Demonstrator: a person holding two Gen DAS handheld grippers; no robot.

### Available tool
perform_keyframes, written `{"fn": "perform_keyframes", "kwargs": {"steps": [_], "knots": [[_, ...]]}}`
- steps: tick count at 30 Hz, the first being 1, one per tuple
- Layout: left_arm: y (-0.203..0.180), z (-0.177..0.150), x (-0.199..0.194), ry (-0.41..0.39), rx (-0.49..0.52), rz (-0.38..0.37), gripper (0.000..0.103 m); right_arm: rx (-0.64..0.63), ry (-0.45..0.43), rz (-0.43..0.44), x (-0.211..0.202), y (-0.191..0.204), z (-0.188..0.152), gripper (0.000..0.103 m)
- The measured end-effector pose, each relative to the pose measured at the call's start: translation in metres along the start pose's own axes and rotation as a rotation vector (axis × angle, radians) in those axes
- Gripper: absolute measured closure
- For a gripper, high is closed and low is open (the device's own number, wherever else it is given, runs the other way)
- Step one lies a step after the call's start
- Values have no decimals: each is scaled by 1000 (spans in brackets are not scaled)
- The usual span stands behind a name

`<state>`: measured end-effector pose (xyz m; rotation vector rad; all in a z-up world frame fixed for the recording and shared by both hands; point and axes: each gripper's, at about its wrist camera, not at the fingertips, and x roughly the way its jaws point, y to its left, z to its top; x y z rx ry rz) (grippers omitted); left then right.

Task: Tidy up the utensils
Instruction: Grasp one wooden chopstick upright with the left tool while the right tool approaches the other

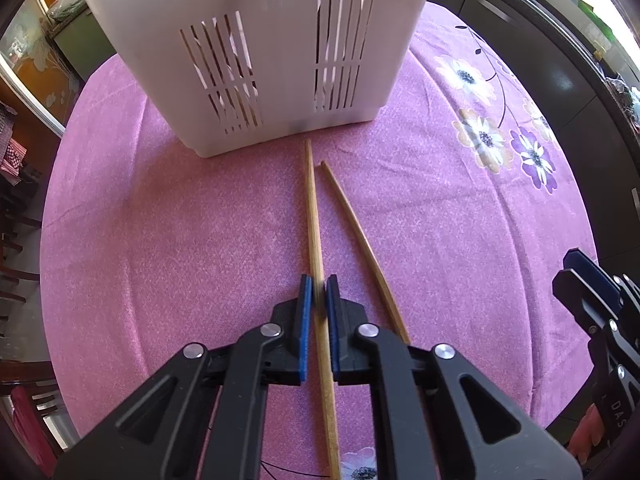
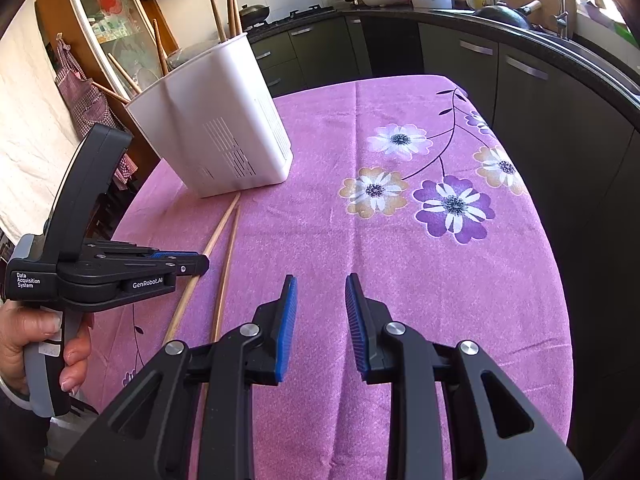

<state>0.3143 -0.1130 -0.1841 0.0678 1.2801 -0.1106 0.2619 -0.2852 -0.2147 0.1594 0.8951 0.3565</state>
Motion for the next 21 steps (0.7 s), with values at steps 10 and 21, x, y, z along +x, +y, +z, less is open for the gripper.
{"fn": "perform_keyframes", "kwargs": {"steps": [10, 21], "knots": [[12, -18, -66, -153, 12, -23, 96, -7, 0, -1, -2, 3, 0, 73], [23, -56, -134, -303, 44, -44, 96, -67, 31, 15, 4, 32, 3, 72]]}}
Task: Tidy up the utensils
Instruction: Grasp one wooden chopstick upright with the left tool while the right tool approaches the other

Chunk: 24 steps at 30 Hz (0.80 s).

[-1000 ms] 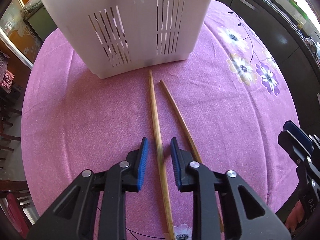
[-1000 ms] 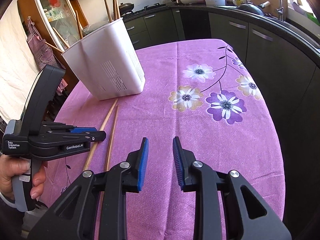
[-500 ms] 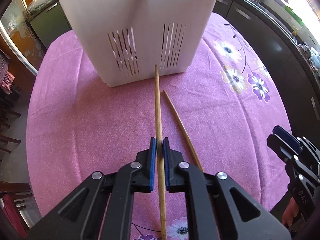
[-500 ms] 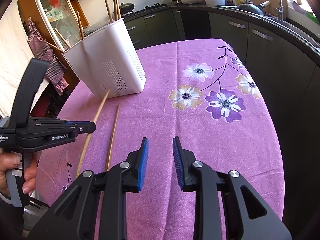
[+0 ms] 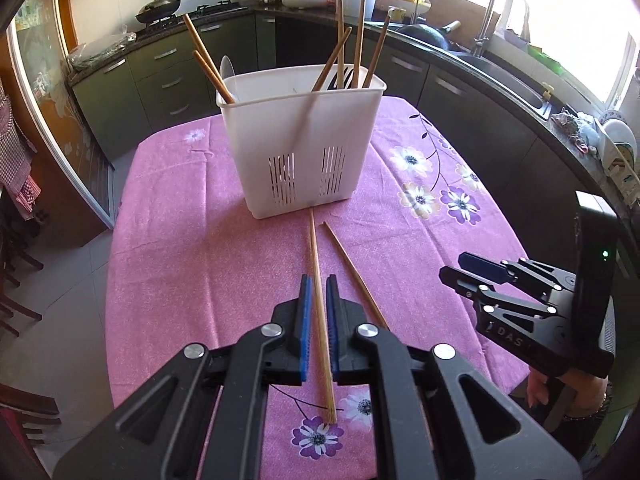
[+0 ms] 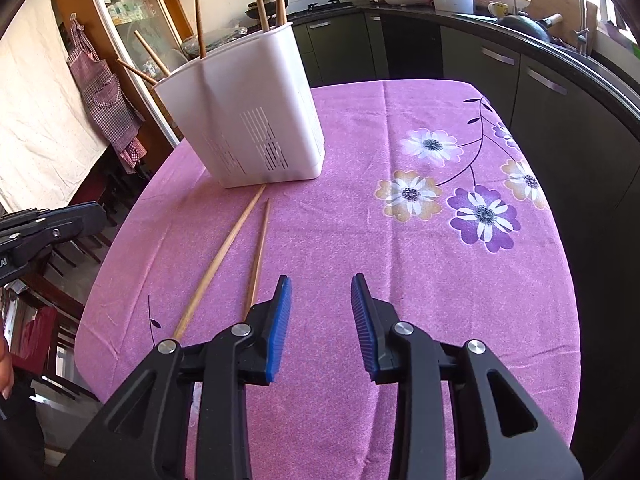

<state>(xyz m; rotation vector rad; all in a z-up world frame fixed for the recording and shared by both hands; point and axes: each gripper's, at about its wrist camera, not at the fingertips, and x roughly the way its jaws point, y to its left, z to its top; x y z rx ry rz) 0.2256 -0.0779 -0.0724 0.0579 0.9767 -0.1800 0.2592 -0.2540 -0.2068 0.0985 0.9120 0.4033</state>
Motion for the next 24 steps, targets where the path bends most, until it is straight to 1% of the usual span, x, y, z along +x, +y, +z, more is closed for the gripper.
{"fn": "perform_keyframes", "kwargs": {"steps": [2, 5, 10, 13, 15, 18, 24], "knots": [[-2, -1, 3, 10, 8, -2, 96, -6, 1, 1, 0, 5, 1, 72], [-4, 3, 23, 56, 8, -2, 96, -20, -4, -6, -4, 11, 0, 72], [-7, 16, 85, 182, 14, 9, 95, -20, -14, -21, -14, 9, -1, 72], [-5, 21, 119, 262, -8, 1, 92, -15, -16, -25, -17, 4, -2, 72], [-4, 24, 136, 294, -13, 5, 88, -9, -19, -26, -19, 0, -1, 72], [-2, 27, 149, 312, -23, 23, 88, 1, -20, -24, -20, -5, -1, 72], [-6, 30, 157, 332, -5, 39, 88, 18, -14, -20, -17, -13, -1, 72]]}}
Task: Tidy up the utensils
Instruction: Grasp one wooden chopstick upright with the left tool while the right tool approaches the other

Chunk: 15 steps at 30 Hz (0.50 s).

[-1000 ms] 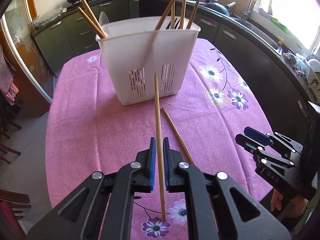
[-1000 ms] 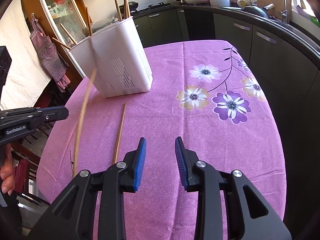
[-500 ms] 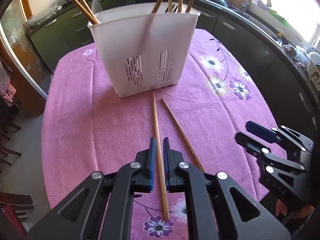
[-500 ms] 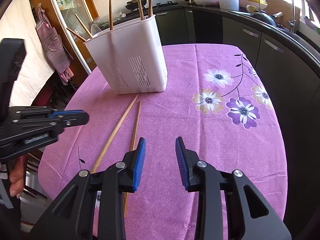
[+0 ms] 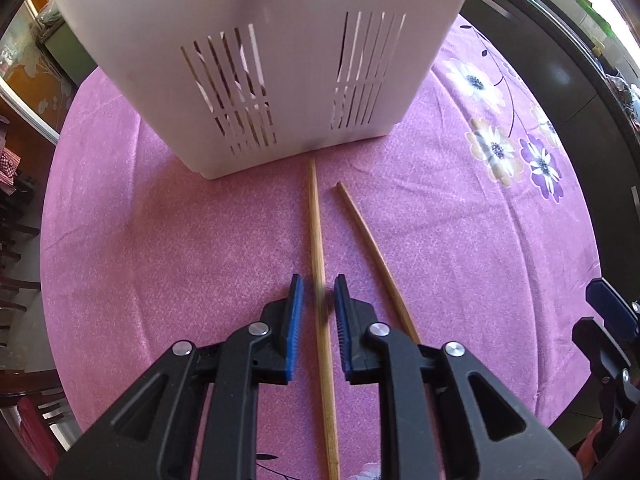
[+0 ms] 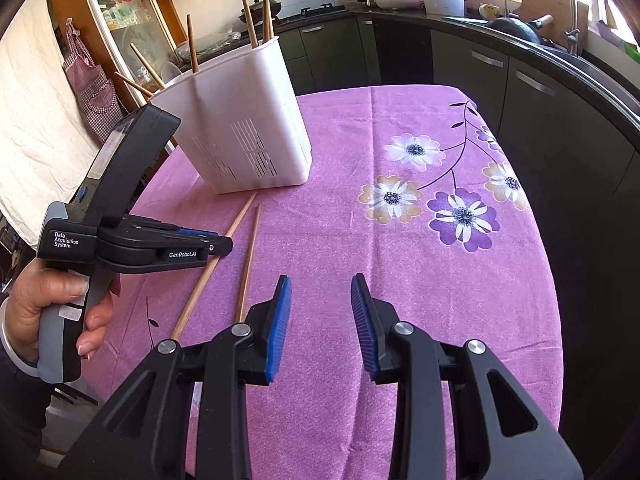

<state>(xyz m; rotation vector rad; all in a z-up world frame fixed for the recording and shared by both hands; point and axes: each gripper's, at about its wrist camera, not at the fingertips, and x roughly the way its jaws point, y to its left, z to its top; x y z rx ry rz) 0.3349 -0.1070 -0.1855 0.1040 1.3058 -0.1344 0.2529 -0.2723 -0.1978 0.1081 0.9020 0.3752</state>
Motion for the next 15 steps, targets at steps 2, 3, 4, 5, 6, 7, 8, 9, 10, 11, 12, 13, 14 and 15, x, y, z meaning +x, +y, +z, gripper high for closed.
{"fn": "perform_keyframes", "kwargs": {"steps": [2, 3, 4, 5, 6, 7, 8, 9, 10, 11, 12, 13, 14, 15], "knots": [[-1, 2, 1, 2, 5, 5, 96, 1, 4, 2, 1, 0, 0, 72], [-2, 3, 1, 2, 3, 1, 96, -1, 5, 3, 2, 0, -1, 72], [-1, 3, 1, 0, -2, -4, 96, -2, 6, 4, 2, 0, -1, 72], [0, 2, 0, -6, -5, -5, 96, -5, 7, 4, 2, 1, -2, 72], [1, 1, -4, -19, -5, -10, 96, -6, 7, 4, 3, 1, -2, 72], [3, -1, -9, -34, -4, -13, 97, -6, 7, 3, 3, 1, -2, 72], [5, -3, -16, -52, -3, -15, 97, -7, 7, 1, 3, 2, -1, 72], [7, -6, -25, -74, -2, -16, 97, -10, 9, -1, 4, 3, -1, 72], [9, -9, -34, -95, 1, -19, 97, -14, 11, -4, 5, 4, -1, 72], [8, -15, -46, -114, 4, -23, 97, -18, 13, -5, 5, 5, 0, 72], [11, -19, -56, -133, 5, -31, 97, -24, 15, -5, 6, 7, 0, 72], [14, -24, -67, -154, 3, -39, 97, -29, 18, -5, 7, 8, 1, 72], [17, -30, -78, -174, 4, -47, 97, -34, 22, -3, 8, 10, 2, 72], [20, -37, -90, -198, 7, -51, 97, -38, 26, 1, 9, 13, 3, 72]]}}
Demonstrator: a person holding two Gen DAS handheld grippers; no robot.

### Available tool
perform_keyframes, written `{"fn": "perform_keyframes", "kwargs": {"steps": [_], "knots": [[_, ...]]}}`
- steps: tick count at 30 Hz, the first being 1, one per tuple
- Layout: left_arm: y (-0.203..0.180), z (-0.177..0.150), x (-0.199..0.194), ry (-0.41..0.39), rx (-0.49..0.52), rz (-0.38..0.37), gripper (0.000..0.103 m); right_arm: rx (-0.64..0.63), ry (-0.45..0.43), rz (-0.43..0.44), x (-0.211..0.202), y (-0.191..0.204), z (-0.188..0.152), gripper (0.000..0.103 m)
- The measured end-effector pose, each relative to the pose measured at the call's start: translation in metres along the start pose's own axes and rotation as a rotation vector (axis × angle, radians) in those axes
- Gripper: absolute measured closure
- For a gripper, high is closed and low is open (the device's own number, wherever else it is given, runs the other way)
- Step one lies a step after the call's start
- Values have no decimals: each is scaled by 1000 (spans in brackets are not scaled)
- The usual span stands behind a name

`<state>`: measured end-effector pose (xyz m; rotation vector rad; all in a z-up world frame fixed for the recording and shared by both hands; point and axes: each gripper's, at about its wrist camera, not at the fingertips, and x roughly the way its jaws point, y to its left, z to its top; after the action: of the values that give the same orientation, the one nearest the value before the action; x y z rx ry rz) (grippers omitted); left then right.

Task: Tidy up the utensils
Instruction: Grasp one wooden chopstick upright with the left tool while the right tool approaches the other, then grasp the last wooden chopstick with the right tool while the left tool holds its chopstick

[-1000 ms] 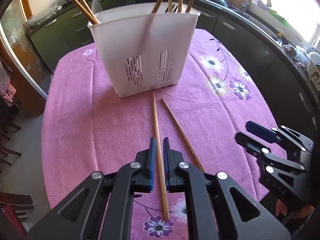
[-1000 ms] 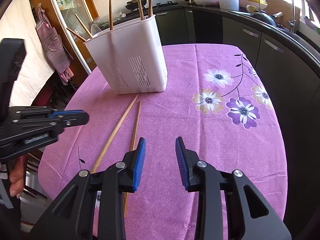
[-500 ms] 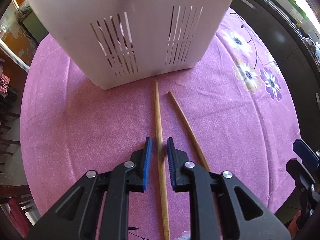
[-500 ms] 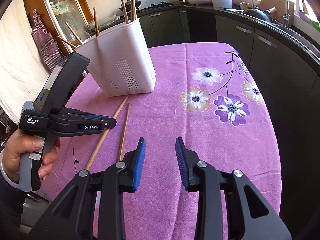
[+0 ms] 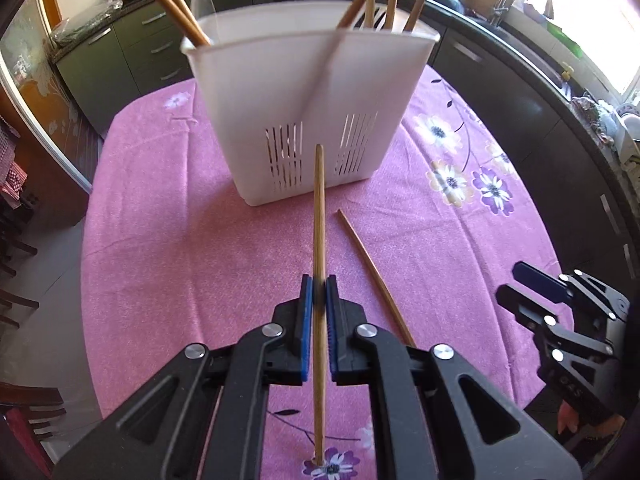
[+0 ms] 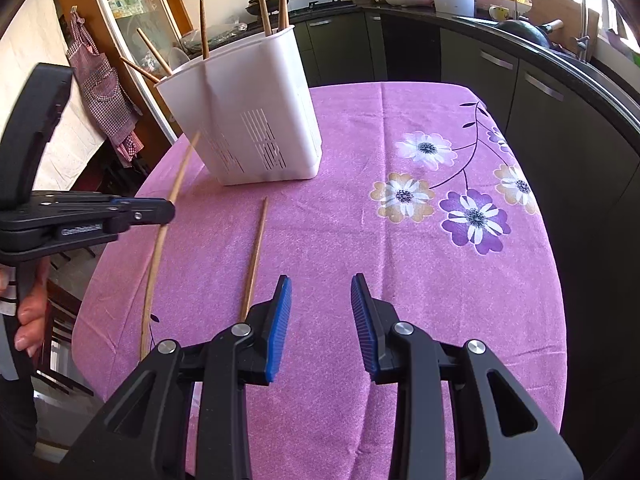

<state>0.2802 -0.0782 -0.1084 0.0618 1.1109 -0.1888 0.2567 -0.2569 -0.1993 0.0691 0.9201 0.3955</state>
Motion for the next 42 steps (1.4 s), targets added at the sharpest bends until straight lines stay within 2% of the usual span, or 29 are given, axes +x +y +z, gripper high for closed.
{"fn": "perform_keyframes", "kwargs": {"steps": [5, 9, 17, 22, 24, 25, 28, 32, 36, 39, 42], "knots": [[13, -22, -54, -121, 14, 3, 97, -32, 30, 24, 10, 17, 4, 72], [14, -38, -82, -187, 38, 12, 97, -69, 88, 41, 28, 33, 12, 72], [13, -58, -97, -233, 65, 0, 97, -185, 261, -46, 90, 68, 37, 72], [17, -64, -102, -245, 69, -13, 97, -201, 303, -90, 112, 79, 45, 72], [19, -65, -102, -247, 71, -19, 97, -203, 317, -96, 118, 82, 46, 75], [19, -66, -103, -249, 71, -22, 97, -204, 323, -100, 120, 84, 45, 81], [21, -67, -103, -252, 69, -31, 97, -188, 326, -101, 124, 84, 46, 84], [23, -70, -105, -257, 69, -35, 97, -185, 314, -106, 125, 84, 46, 95], [25, -71, -105, -260, 67, -36, 97, -181, 298, -91, 122, 82, 45, 96], [25, -71, -105, -259, 67, -33, 96, -176, 249, -69, 102, 84, 49, 96], [23, -71, -106, -258, 72, -29, 96, -176, 165, -49, 65, 82, 55, 96]]}}
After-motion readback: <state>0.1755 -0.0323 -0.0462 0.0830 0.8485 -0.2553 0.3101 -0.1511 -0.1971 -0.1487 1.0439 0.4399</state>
